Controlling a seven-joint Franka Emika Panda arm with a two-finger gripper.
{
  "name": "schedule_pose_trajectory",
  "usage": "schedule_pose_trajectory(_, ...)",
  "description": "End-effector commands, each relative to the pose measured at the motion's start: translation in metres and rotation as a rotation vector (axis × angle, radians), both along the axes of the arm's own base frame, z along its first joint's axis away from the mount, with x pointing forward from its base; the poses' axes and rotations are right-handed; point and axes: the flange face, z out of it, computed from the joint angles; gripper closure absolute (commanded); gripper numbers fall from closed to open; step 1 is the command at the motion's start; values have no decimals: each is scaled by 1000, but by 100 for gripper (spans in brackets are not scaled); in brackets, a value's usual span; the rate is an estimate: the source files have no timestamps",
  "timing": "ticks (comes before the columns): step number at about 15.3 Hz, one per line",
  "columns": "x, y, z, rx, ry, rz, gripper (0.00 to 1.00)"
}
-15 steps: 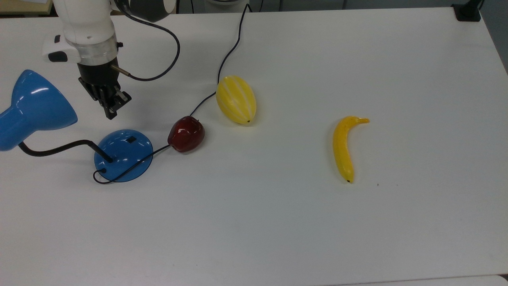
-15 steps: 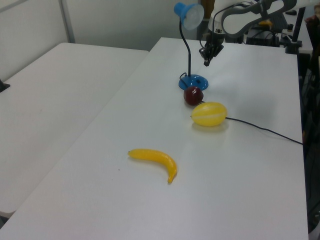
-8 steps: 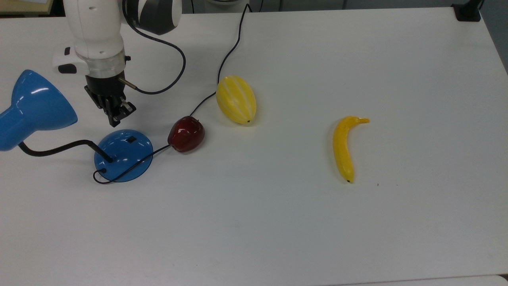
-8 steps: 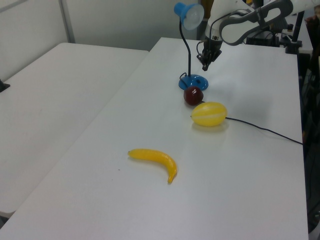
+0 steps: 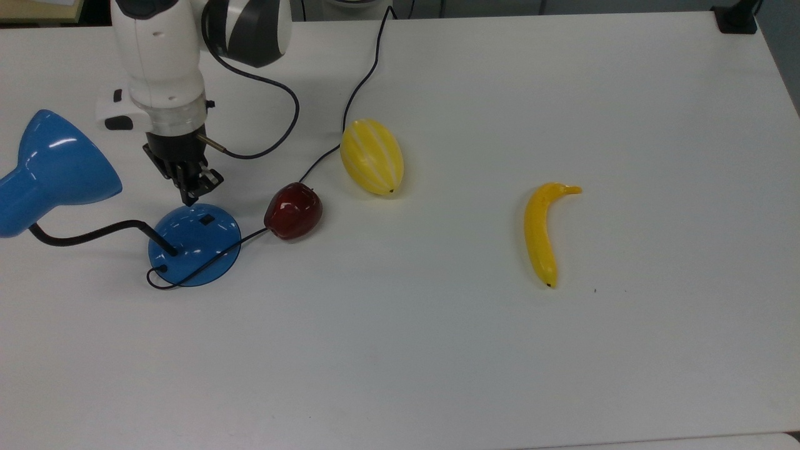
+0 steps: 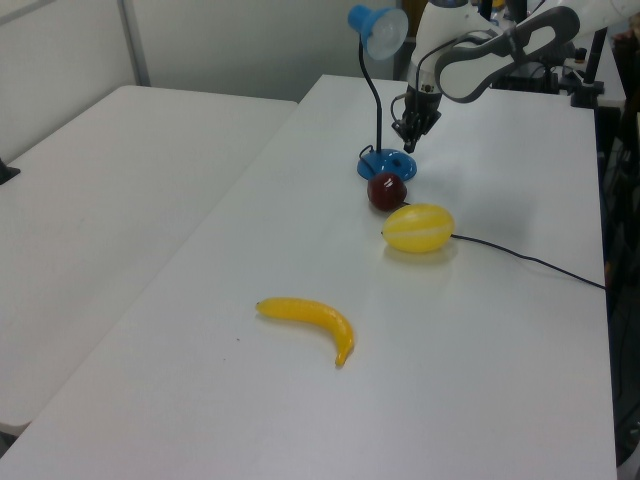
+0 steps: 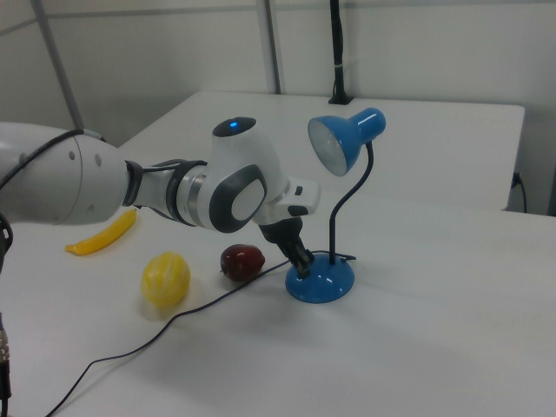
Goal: Turn on desk lamp
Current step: 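Press down on the lamp base switch with the gripper fingertips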
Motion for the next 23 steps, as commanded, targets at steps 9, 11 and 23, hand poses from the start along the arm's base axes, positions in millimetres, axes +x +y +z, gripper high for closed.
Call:
schedule_pose_trajectory(9,15,20,-11,-21,-86,-14,100)
schedule_pose_trajectory(11,16,21,-17,-19,-79,-13,100)
schedule_pose_trajectory(23,17,23,-31,-43,-73,-4,100)
